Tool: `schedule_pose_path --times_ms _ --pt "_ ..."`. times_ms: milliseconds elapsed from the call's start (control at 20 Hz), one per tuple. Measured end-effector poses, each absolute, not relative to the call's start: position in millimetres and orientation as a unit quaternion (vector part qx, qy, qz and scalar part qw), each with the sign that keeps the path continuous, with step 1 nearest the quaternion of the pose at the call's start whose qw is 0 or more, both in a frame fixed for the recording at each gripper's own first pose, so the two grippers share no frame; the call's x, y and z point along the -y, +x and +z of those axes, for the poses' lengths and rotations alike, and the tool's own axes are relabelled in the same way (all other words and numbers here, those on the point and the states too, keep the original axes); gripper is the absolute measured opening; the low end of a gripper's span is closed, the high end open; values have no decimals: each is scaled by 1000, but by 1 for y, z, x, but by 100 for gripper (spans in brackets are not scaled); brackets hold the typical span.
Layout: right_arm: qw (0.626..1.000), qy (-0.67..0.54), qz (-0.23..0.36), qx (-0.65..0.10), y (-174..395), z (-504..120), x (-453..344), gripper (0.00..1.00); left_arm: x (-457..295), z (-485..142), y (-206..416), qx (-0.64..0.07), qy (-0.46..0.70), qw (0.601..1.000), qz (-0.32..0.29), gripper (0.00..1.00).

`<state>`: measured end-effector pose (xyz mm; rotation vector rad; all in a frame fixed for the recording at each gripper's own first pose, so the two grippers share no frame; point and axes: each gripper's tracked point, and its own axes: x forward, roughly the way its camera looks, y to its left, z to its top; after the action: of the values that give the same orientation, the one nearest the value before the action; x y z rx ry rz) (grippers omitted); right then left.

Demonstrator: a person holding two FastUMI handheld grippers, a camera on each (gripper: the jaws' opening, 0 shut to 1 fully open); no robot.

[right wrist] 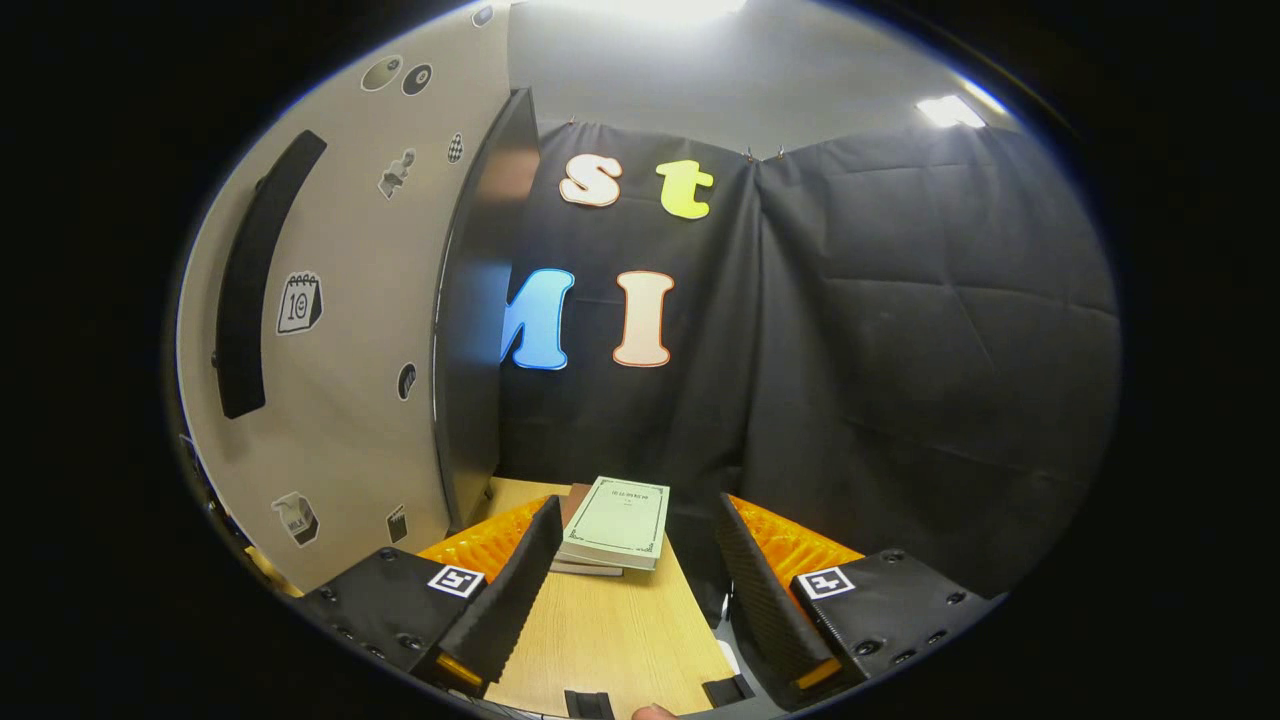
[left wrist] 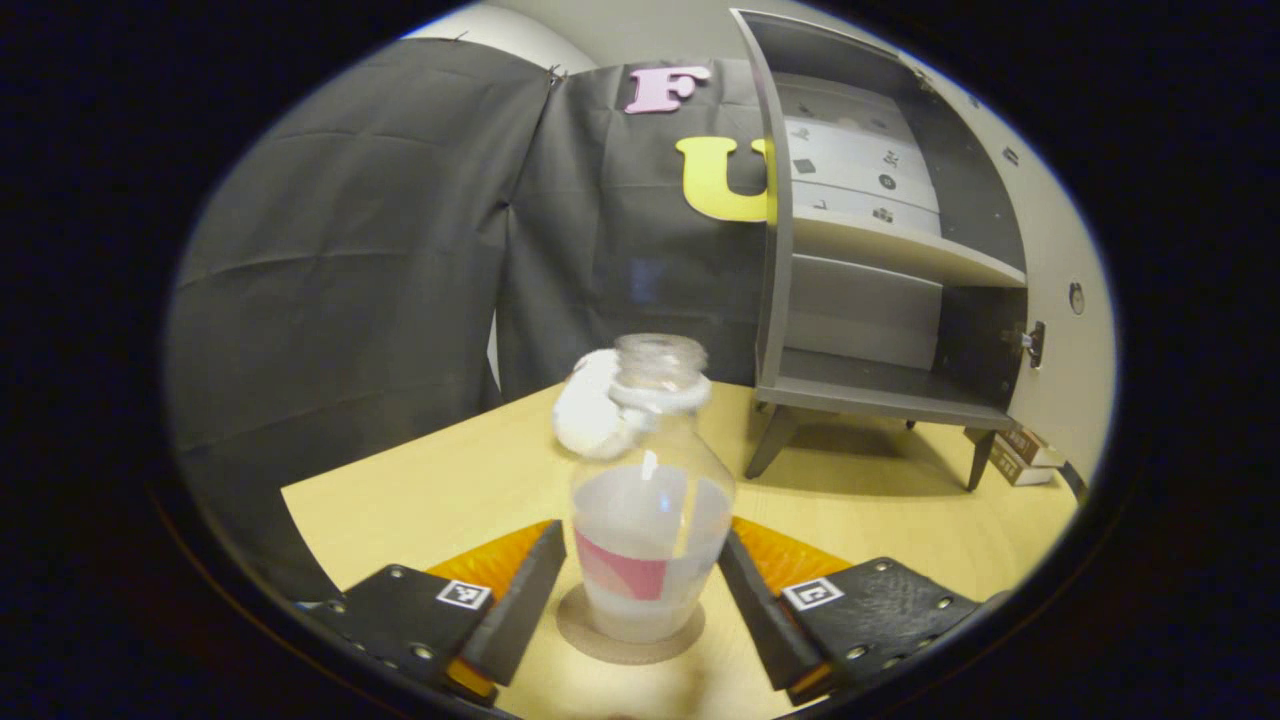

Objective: Open the cabinet door with the right hand, grasp the bottle in the cabinet with the left hand and place it on the coaster, then close the cabinet door with the right hand.

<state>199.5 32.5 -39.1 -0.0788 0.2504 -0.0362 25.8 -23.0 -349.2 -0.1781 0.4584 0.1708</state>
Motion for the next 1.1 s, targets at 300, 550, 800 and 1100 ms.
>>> schedule_pose_path --times_ms 300,550,800,1100 --pt "993 -31 -16 -113 200 -31 -30 98 25 -302 25 -196 -72 975 79 89" --pt "995 -11 -5 -94 203 -15 -29 97 15 -234 31 -161 -63 981 88 89" --pt "996 40 37 -69 215 13 -45 97 3 -148 33 -132 -44 986 91 93" --pt "994 37 87 -48 229 34 -75 96 -4 -66 31 -103 -27 991 78 89"
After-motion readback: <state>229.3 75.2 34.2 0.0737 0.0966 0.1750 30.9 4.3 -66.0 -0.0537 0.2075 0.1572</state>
